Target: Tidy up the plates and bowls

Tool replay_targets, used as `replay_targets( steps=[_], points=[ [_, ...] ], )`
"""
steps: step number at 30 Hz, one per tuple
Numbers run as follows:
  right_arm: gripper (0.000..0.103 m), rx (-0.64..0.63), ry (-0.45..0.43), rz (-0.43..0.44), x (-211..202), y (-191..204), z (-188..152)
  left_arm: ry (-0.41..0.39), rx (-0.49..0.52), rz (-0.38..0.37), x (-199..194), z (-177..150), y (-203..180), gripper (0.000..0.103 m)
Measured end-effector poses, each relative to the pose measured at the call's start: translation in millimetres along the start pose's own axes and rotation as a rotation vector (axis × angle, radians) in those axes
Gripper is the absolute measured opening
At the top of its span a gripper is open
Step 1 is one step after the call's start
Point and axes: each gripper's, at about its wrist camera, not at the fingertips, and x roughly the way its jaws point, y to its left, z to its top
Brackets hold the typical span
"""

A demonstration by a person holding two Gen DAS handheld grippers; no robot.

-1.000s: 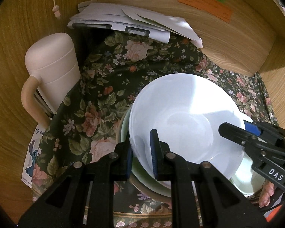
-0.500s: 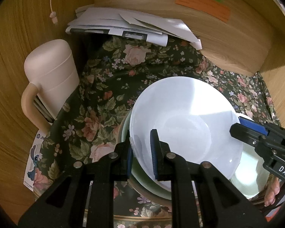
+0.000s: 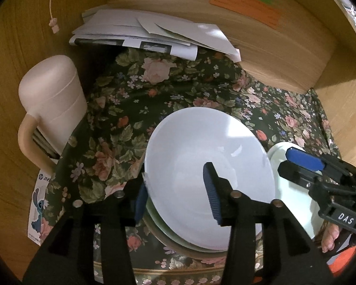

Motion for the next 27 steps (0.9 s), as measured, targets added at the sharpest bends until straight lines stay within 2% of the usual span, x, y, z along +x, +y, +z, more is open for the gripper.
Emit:
replay_targets(
  steps=[3, 5, 7, 9, 16, 20, 27],
  points=[
    [0.045, -0.01, -0.007, 0.002, 1, 1, 0, -0.012, 0.003, 0.021, -4, 3, 0, 0.05],
    [0.047, -0.015, -0.008, 0.002, 1, 1, 1, -0.075, 0.021, 0.063, -15, 4, -2, 0.06],
    [0.048, -0.019, -0.01, 0.001, 1, 1, 2, -0.128, 0.037, 0.082, -27, 6, -3, 0.064],
    [0.049, -0.022, -0.01, 0.001, 2, 1, 3, -0.135, 0.039, 0.087, -32, 7, -2, 0.067],
    [0.052, -0.04, 0.022, 0.009, 12, 2, 7, -0.043, -0.013, 0.088, -15, -7, 20, 0.068],
    [0.052, -0.052, 0.062, 0.013, 23, 4, 7, 0.005, -0.027, 0.049, -5, -22, 24, 0.068],
    [0.052, -0.067, 0.137, 0.012, 44, 4, 4, 0.04, -0.041, 0.0, 3, -35, 26, 0.069]
  ],
)
